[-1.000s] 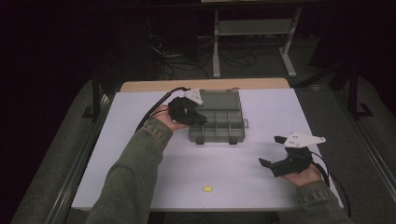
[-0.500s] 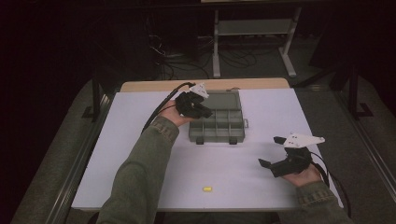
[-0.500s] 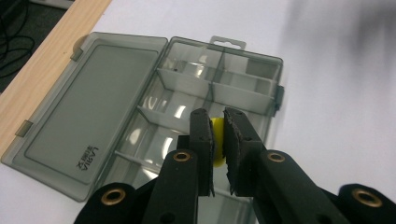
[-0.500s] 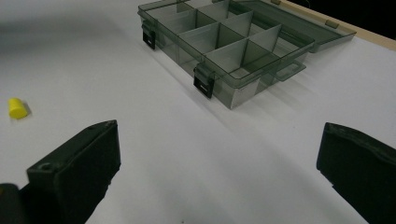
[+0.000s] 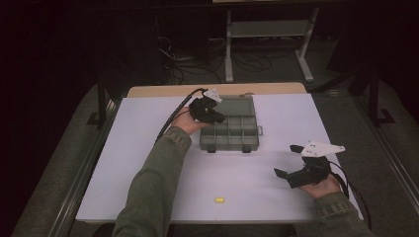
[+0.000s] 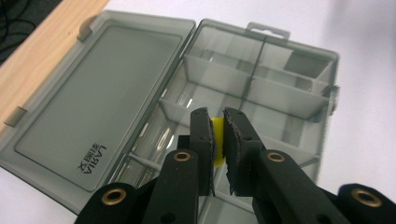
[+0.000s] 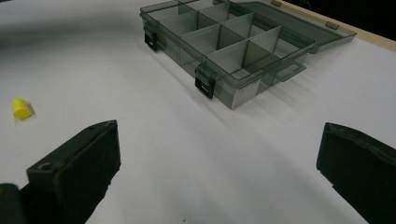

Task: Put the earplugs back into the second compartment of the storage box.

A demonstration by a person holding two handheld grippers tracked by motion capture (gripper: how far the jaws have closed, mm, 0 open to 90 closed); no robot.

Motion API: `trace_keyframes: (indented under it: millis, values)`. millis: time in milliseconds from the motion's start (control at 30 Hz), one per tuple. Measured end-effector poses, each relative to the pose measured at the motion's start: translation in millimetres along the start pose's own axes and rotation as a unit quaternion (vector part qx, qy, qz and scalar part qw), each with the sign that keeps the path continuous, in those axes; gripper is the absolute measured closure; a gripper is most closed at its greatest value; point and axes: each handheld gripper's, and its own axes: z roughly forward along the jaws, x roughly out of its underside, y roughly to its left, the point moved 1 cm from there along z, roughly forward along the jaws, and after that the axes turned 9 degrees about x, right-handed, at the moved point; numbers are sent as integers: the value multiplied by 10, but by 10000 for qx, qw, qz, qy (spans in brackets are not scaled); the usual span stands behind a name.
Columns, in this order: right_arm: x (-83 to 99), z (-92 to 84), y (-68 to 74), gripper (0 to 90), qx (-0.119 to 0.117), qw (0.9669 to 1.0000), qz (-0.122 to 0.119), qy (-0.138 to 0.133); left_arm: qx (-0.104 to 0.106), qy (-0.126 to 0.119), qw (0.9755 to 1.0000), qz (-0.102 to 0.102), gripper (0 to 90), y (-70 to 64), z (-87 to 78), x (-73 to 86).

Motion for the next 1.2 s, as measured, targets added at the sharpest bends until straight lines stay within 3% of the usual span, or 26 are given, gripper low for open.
trace_keyframes:
  millis: [233,600,767,933,1067,1200]
  values:
    - [5,-9,-5,0,-2,10000,22,-17,97,-3,9997,-245,824,140,115,89]
    - [14,-5,-8,0,-8,10000,13,1,108,-12,9992,-388,795,239,195,158]
    - [21,-3,-5,0,-15,10000,29,14,335,-64,9979,-556,614,231,155,165]
    - [23,0,-7,0,2,10000,25,24,307,-96,9984,-465,458,160,77,117]
    - [28,2,-10,0,17,10000,21,42,351,-367,9971,-571,329,88,-67,44]
    - [29,4,-9,0,24,10000,17,42,339,-556,9967,-484,261,21,-206,-1]
